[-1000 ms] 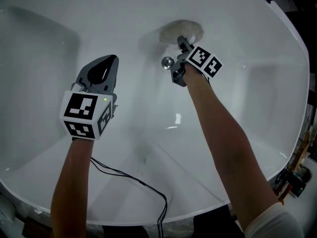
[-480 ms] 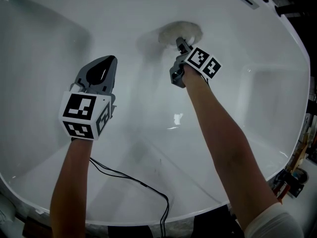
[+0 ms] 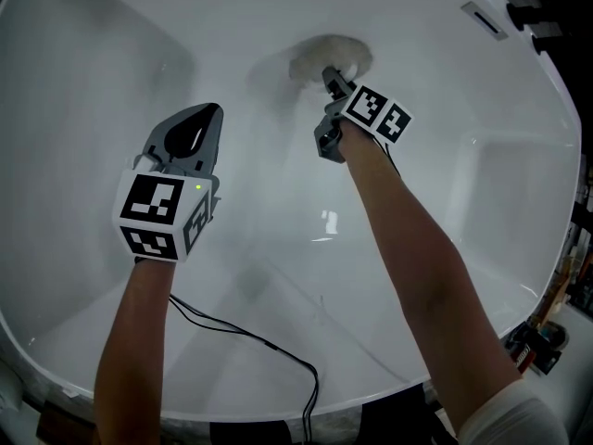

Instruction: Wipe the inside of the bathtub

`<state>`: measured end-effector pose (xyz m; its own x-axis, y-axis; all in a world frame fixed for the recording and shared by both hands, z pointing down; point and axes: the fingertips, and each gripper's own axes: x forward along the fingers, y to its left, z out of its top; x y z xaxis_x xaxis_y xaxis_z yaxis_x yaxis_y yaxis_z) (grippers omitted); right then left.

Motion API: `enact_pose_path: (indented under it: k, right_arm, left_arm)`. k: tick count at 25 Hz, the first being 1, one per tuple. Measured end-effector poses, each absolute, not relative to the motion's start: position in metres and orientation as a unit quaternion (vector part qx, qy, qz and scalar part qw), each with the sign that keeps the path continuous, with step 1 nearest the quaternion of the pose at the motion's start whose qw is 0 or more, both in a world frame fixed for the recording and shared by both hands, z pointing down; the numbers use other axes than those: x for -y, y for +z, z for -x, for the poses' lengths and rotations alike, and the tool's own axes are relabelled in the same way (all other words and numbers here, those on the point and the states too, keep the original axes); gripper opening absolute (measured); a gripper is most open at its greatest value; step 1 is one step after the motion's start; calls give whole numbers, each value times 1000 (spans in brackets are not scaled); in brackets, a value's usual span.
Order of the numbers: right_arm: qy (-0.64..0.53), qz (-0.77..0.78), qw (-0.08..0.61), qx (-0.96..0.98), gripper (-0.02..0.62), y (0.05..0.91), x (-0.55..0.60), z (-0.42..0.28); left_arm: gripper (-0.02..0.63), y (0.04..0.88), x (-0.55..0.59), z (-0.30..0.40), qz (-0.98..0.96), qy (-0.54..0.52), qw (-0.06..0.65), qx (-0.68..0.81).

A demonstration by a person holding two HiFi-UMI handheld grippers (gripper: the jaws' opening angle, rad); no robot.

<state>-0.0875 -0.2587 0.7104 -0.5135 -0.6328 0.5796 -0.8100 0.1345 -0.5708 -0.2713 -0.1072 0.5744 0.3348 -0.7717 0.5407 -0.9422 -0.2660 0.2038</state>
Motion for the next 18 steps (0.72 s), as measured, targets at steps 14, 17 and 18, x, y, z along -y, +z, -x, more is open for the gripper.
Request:
enact_pose_path:
  k: [14, 17, 18]
  right_arm:
    - [398, -404, 153, 809, 91, 702, 247, 219]
    - [386, -398, 168, 815, 91, 703, 243, 242]
    - [381, -394, 175, 818, 91, 705, 242, 249]
  left_arm:
    - [6, 573, 86, 332, -767, 151, 256, 569]
    - [6, 571, 80, 348, -764, 147, 256, 573]
    - [6, 571, 78, 353, -764, 146, 256, 574]
